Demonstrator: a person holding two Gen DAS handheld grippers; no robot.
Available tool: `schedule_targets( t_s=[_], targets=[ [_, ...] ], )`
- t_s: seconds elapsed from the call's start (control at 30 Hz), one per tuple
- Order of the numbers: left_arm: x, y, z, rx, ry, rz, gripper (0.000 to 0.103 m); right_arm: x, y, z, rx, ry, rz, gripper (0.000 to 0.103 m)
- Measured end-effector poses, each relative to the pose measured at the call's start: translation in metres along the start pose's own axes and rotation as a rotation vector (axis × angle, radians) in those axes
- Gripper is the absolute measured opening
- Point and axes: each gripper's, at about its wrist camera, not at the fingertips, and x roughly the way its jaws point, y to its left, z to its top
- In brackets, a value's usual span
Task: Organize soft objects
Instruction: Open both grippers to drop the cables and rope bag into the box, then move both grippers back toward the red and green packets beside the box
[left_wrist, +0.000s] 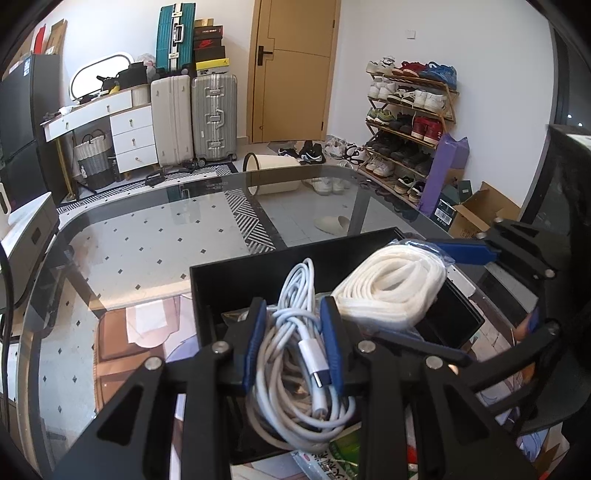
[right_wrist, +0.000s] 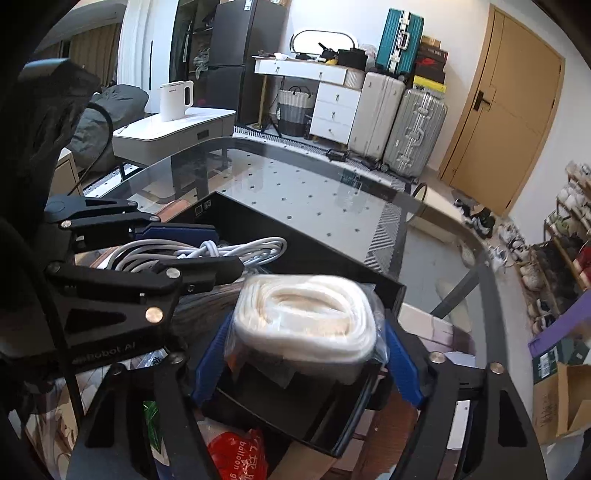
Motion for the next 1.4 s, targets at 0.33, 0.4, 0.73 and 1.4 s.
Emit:
schedule_targets(
  t_s=[0.33,0.4,0.73,1.4],
  targets=[
    [-0.043,-0.001,-0.013,-0.011,-0.032,0.044,0.059,-0.06,-0.009,-0.025,0.114,-0.076,-0.002,0.098],
    [-0.055,0.0,-0.018,-0.021,-0.041,0.052,0.065,-0.071,-0.01,-0.033,0.149,-0.077,0.007,0.099],
    [-0.1,0.0,-0.047,-0.064,-0.072,0.114,0.103,-0.104,0.0,-0.07,0.267,-0.077,0.06,0.102],
    [-0.1,-0.007,-0.086,-0.088,-0.002,0.163,0.103,-0.091,0.016,-0.088,0.278,-0.006,0.091,0.102]
  ],
)
